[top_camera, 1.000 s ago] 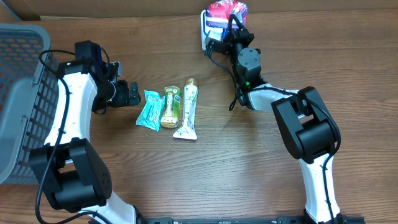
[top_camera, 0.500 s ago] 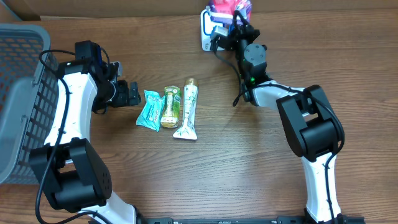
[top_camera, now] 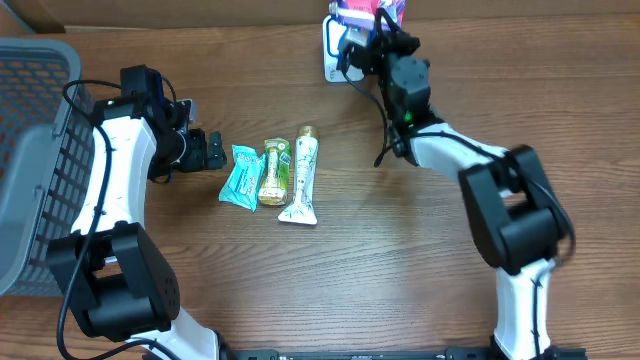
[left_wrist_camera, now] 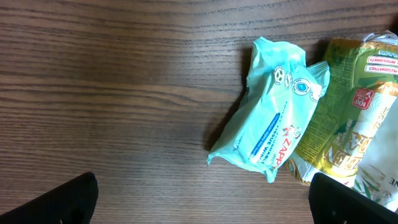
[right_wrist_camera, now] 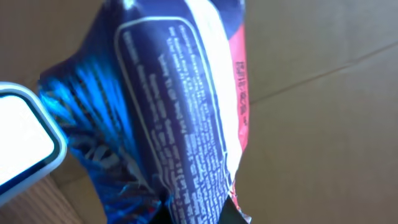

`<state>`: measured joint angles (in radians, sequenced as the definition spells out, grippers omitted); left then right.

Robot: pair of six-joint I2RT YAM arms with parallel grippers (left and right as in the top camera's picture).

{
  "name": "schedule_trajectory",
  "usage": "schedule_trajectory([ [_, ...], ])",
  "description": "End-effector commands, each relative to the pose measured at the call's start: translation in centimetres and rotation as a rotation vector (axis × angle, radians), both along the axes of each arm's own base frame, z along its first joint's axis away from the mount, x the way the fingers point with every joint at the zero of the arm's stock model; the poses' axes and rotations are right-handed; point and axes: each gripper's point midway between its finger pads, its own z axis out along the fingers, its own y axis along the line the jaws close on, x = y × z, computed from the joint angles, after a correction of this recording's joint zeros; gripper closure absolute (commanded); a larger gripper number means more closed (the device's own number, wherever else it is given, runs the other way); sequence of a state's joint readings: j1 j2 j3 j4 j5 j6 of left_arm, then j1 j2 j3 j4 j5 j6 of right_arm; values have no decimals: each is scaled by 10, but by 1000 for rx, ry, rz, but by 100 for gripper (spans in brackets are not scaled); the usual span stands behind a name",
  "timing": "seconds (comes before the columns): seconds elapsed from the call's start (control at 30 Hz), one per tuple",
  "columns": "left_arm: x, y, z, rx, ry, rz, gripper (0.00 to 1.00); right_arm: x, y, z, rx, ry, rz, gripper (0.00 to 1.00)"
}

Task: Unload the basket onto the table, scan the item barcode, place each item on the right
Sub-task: 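Carry the purple box right and lower it onto the table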

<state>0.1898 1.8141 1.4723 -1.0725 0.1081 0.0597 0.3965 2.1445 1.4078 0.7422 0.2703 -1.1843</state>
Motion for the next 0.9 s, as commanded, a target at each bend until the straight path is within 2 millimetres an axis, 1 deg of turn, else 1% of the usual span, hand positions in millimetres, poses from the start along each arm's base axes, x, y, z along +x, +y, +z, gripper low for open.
schedule_trajectory([
  [0.0, 0, -3, 6, 6, -17, -25, 1, -38, -25, 121, 314, -61, -15, 96],
  [0.1, 0, -3, 6, 6, -18, -25, 0, -68, -37, 149, 573, 55, -2, 96],
  [0.17, 0, -3, 6, 6, -18, -25, 0, -92, -48, 167, 841, 131, -2, 96],
  [0.2, 0, -3, 6, 6, -18, -25, 0, -103, -54, 171, 955, 168, -11, 96],
  [0.23, 0, -3, 6, 6, -17, -25, 1, -115, -61, 175, 1085, 213, -27, 96],
  [0.27, 0, -3, 6, 6, -18, -25, 0, -127, -68, 173, 1201, 272, -46, 96],
  [0.33, 0, -3, 6, 6, -18, -25, 0, -148, -77, 163, 1365, 402, -78, 96],
  [0.37, 0, -3, 6, 6, -17, -25, 0, -158, -82, 154, 1433, 477, -105, 96],
  [0.43, 0, -3, 6, 6, -18, -25, 0, -172, -98, 126, 1531, 618, -206, 96],
  [0.47, 0, -3, 6, 6, -18, -25, 0, -178, -110, 108, 1575, 682, -286, 96],
  [0.57, 0, -3, 6, 6, -18, -25, 1, -190, -140, 64, 1673, 782, -500, 96],
  [0.67, 0, -3, 6, 6, -18, -25, 0, -192, -168, 27, 1697, 823, -636, 96],
  [0.7, 0, -3, 6, 6, -18, -25, 0, -191, -188, 7, 1713, 815, -714, 96],
  [0.77, 0, -3, 6, 6, -18, -25, 0, -192, -211, -18, 1746, 819, -809, 96],
  [0.8, 0, -3, 6, 6, -18, -25, 0, -193, -219, -32, 1764, 842, -843, 96],
  [0.87, 0, -3, 6, 6, -18, -25, 0, -196, -225, -54, 1794, 902, -880, 96],
])
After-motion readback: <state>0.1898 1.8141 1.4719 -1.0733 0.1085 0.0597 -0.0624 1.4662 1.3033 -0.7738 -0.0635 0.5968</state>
